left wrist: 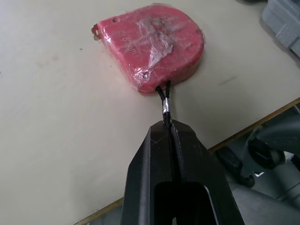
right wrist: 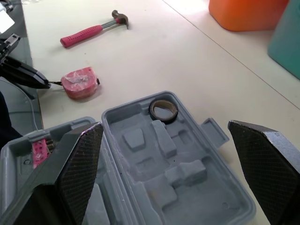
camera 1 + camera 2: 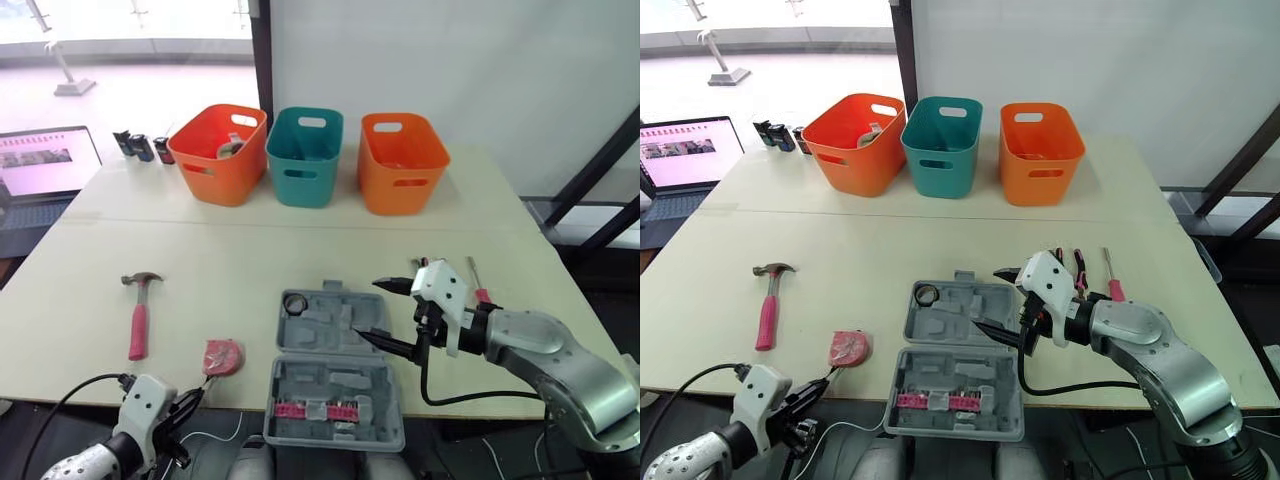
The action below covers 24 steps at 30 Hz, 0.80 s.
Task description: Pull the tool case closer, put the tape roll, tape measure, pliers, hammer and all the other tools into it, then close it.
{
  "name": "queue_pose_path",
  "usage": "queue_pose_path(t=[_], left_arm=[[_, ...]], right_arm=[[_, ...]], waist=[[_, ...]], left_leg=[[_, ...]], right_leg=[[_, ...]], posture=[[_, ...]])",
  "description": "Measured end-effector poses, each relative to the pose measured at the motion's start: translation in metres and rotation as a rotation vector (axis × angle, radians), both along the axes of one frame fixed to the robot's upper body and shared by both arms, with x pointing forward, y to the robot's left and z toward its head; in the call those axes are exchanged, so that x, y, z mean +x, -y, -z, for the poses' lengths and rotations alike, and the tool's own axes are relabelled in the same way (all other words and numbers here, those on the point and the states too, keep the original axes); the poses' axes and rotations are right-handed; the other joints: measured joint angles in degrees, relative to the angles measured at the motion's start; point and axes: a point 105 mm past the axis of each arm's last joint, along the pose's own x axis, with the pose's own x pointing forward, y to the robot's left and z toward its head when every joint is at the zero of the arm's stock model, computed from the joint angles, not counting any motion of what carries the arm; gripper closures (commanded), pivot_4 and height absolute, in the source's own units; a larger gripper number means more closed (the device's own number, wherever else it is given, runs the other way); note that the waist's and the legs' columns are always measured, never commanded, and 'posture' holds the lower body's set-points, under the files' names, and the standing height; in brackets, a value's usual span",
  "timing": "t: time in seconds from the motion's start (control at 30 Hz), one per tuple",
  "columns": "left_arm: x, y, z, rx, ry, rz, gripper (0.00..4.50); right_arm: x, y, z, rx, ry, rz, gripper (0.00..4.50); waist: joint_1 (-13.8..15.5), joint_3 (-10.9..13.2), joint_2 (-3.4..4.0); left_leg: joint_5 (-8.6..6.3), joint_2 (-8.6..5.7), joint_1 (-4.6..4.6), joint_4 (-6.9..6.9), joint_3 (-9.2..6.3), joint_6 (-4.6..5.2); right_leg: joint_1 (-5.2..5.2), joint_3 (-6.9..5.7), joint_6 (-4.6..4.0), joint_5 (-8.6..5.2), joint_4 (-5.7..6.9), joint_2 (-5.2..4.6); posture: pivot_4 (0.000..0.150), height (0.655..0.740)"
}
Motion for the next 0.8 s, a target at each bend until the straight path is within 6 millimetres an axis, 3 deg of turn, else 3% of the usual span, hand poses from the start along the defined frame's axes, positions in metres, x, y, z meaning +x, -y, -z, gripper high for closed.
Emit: queue_pose_path(t=[0.2, 0.23, 0.3, 0.43, 0.53, 0.67, 0.8], left_arm=[[-0.004, -0.001, -0.001, 0.006, -0.008, 0.037, 4.44], [-0.003, 0.000, -0.001, 0.005, -0.007, 0.041, 4.20], [-0.003, 0.002, -0.003, -0.012, -0.003, 0.052, 3.62], [0.001, 0.007, -0.013, -0.047, 0.021, 0.089, 1.70], [0.012, 0.003, -0.039, -0.042, 0.069, 0.151, 0.16], [0.028, -0.010, -0.081, 0.007, 0.102, 0.303, 0.07], [0.032, -0.027, -0.092, -0.008, 0.042, 0.495, 0.07]], right_arm=[[0.000, 0.001, 0.001, -0.006, 0.001, 0.003, 0.00], [0.000, 0.001, 0.001, -0.008, 0.000, 0.005, 0.00], [0.000, 0.002, 0.002, -0.011, -0.002, 0.007, 0.00], [-0.001, 0.002, 0.002, -0.009, -0.001, 0.005, 0.00], [-0.002, 0.005, 0.001, 0.001, 0.002, -0.006, 0.00], [-0.004, 0.014, 0.000, -0.003, -0.004, -0.035, 0.00], [-0.007, 0.020, -0.001, -0.002, -0.005, -0.088, 0.00]], waist=[[-0.13, 0.00, 0.01], [-0.18, 0.00, 0.01], [-0.17, 0.00, 0.01], [-0.16, 0.00, 0.01], [0.06, 0.00, -0.01], [-0.03, 0.02, 0.05], [-0.46, 0.05, 0.12]], left_leg=[[-0.02, 0.06, 0.00, -0.10, 0.00, 0.07], [-0.02, 0.05, 0.00, -0.09, 0.00, 0.07], [-0.02, 0.05, 0.00, -0.06, 0.00, 0.07], [-0.02, 0.05, 0.01, -0.05, -0.01, 0.08], [-0.02, 0.06, 0.01, -0.05, -0.03, 0.08], [-0.01, 0.05, 0.04, -0.03, -0.01, 0.08], [-0.02, 0.06, 0.05, -0.08, 0.04, 0.10]], right_leg=[[-0.12, 0.00, 0.03, 0.00, 0.10, 0.08], [-0.11, 0.00, 0.03, 0.00, 0.10, 0.08], [-0.09, 0.00, 0.02, 0.00, 0.09, 0.08], [-0.08, 0.01, 0.02, 0.00, 0.11, 0.08], [-0.06, -0.01, 0.03, 0.00, 0.13, 0.09], [-0.04, 0.00, 0.02, 0.00, 0.13, 0.09], [0.19, 0.02, 0.03, 0.01, 0.13, 0.10]], posture=[[0.150, 0.7400], [0.150, 0.7400], [0.150, 0.7400], [0.150, 0.7400], [0.150, 0.7400], [0.150, 0.7400], [0.150, 0.7400]])
